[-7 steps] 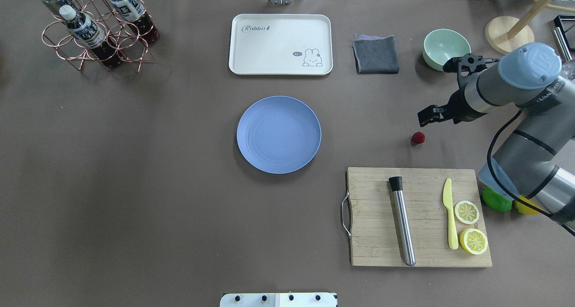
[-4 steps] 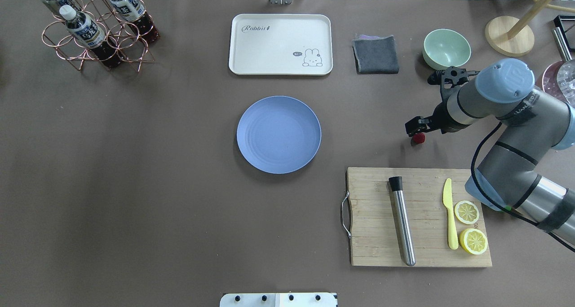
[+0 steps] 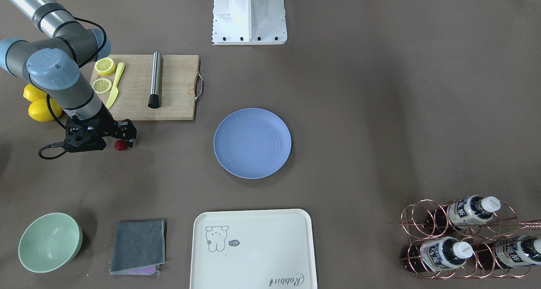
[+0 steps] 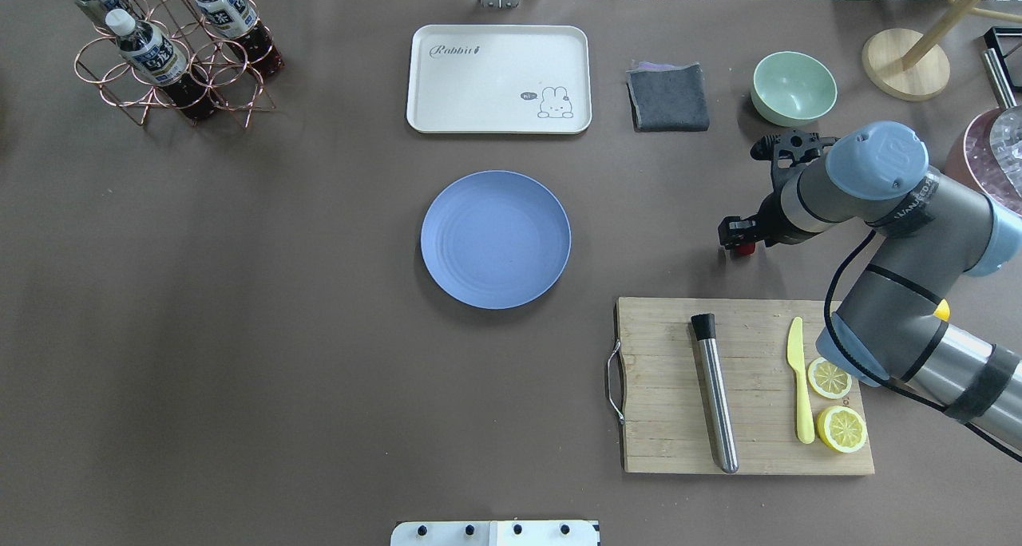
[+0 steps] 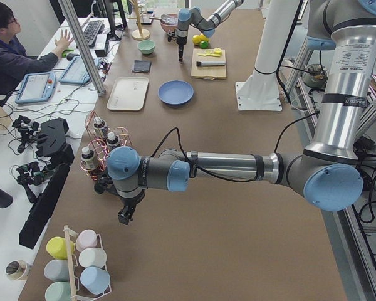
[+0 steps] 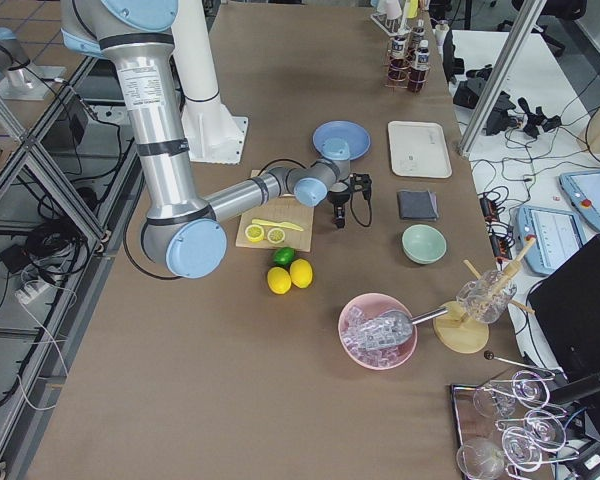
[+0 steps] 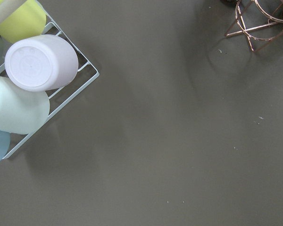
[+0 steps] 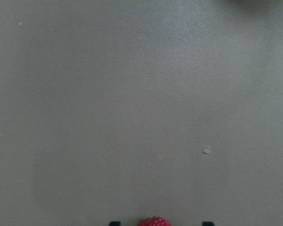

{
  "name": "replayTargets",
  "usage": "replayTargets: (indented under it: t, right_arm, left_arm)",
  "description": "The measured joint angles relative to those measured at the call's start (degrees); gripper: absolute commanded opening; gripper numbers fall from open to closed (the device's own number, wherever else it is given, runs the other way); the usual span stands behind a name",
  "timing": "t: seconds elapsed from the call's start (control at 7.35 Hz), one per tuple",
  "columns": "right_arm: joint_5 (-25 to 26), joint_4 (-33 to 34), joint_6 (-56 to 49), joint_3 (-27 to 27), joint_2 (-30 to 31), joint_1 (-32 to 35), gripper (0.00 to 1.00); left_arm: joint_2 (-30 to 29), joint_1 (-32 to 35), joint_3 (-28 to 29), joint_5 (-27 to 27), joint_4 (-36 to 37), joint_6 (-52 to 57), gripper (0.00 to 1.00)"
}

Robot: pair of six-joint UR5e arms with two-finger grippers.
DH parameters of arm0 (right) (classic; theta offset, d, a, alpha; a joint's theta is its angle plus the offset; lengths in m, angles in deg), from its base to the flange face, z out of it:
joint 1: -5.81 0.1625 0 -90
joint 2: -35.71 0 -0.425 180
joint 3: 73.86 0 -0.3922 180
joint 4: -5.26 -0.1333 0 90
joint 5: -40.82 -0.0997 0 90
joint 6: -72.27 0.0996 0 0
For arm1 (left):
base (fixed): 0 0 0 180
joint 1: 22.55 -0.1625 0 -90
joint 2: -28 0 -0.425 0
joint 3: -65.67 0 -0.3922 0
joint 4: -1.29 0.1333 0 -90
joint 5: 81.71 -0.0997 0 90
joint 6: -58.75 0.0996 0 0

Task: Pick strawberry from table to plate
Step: 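Close the right gripper on the red strawberry and lift it, then carry the strawberry with the right gripper over the blue plate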

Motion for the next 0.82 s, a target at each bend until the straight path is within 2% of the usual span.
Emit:
replayTargets:
  t: [0.54,0.82]
  right_arm:
    - [0.5,0.5,1.0,0.9,-1.4,-1.3,0.0]
    - [0.3,4.6,3.1,1.3,-6.7,-1.5,0.0]
  left_arm:
    - [-0.1,0.0,-0.1,0.0,0.2,0.0,0.98]
    - [0.0,0.0,0.0,0.2,0.2,0.0,0.98]
